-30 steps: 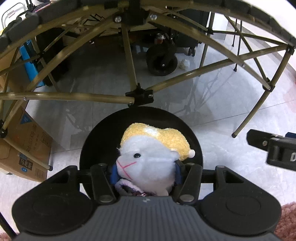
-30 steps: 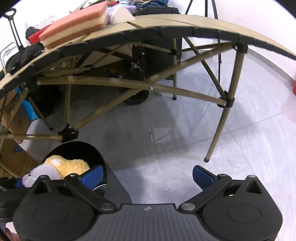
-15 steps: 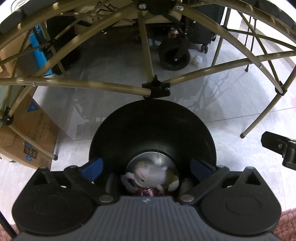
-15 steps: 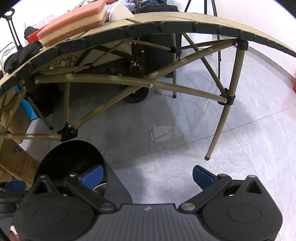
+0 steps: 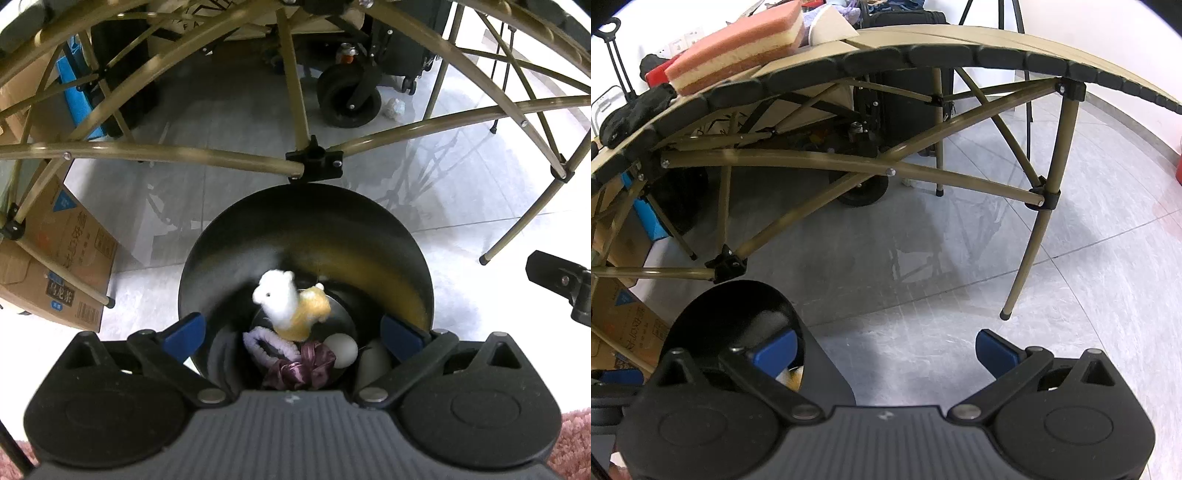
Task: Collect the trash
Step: 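Move the left tool over the bin and open it to drop the plush sheep, then raise both tools back toward the items on the table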
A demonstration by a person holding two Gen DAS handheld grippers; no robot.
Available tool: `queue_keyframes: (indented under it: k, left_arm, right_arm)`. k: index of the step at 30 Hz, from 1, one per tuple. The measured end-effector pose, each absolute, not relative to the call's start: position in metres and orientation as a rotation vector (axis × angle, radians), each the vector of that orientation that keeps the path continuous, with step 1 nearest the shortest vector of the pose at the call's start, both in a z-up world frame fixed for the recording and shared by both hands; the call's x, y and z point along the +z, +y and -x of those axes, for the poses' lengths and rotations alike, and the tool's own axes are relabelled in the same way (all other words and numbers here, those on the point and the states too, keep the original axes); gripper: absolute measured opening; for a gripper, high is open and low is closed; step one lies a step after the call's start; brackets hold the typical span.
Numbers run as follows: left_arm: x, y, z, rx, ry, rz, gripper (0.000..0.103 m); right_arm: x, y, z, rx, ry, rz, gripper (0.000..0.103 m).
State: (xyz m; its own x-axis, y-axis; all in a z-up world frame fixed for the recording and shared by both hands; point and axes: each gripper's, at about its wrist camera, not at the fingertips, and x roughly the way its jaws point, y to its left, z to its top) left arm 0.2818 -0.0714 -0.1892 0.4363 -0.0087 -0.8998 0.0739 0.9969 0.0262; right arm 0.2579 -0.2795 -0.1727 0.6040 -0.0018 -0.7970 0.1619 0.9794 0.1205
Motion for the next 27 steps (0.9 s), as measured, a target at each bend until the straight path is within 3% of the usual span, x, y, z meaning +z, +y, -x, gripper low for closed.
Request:
queue_keyframes:
  k: [13, 27]
  left_arm:
    - [-0.160, -0.065, -0.271, -0.083, 1.036, -0.038, 0.103]
    - [-0.107, -0.058, -0.242, -0.106, 0.814, -0.083, 0.103]
  right_arm:
    - [-0.156, -0.277, -0.250, -0.050, 0.867, -0.206, 0.103]
    - [-0.116, -0.275, -0.226, 0.004, 0.710, -0.181, 0.103]
